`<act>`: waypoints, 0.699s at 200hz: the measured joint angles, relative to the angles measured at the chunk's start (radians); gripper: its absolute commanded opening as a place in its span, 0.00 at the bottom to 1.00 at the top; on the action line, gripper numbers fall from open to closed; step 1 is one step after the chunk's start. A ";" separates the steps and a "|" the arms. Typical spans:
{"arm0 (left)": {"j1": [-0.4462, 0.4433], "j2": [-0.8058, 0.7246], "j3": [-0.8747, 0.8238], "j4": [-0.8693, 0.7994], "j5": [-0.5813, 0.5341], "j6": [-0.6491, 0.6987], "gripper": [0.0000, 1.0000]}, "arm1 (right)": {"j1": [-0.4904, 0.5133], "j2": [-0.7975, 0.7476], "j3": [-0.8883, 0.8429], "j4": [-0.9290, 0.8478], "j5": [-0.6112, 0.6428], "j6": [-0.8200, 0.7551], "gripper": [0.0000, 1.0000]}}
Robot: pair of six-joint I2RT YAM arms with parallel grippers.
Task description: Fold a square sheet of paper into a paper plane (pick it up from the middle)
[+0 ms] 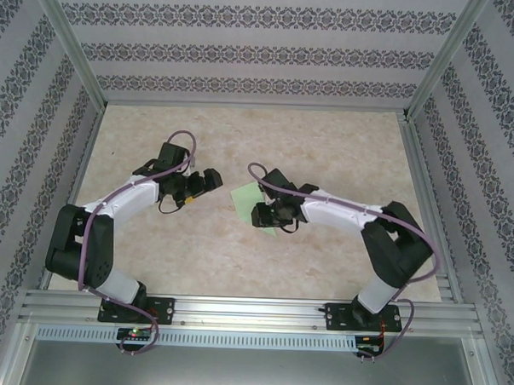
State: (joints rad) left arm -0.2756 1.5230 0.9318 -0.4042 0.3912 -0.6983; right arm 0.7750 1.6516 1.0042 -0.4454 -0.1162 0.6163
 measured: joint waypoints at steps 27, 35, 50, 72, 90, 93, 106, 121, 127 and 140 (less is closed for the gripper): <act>-0.048 0.015 0.000 0.029 0.011 -0.001 0.99 | 0.064 -0.033 -0.053 0.122 0.098 0.210 0.34; -0.058 0.021 0.000 0.039 0.017 -0.003 0.99 | 0.073 -0.029 -0.064 0.149 0.116 0.256 0.34; -0.069 0.034 0.000 0.052 0.032 -0.008 0.98 | 0.076 -0.010 -0.069 0.187 0.146 0.332 0.33; -0.074 0.049 0.000 0.070 0.047 -0.011 0.98 | 0.074 0.021 -0.074 0.230 0.183 0.412 0.33; -0.074 0.062 0.000 0.080 0.055 -0.013 0.97 | 0.073 0.030 -0.084 0.251 0.203 0.459 0.34; -0.074 0.064 0.000 0.080 0.057 -0.013 0.97 | 0.073 0.032 -0.085 0.252 0.204 0.465 0.33; -0.077 0.079 0.000 0.083 0.065 -0.015 0.97 | 0.069 0.040 -0.087 0.257 0.209 0.486 0.33; -0.081 0.095 0.000 0.083 0.072 -0.018 0.96 | 0.061 0.053 -0.090 0.261 0.212 0.500 0.33; -0.084 0.101 0.000 0.083 0.075 -0.018 0.96 | 0.057 0.059 -0.092 0.261 0.213 0.507 0.33; -0.087 0.109 0.000 0.083 0.077 -0.019 0.96 | 0.044 0.068 -0.097 0.265 0.212 0.512 0.34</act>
State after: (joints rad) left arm -0.3626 1.6325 0.9321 -0.3210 0.4686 -0.7174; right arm 0.8188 1.7191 0.9073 -0.1802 0.0963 1.1282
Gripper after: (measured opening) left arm 0.961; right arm 0.334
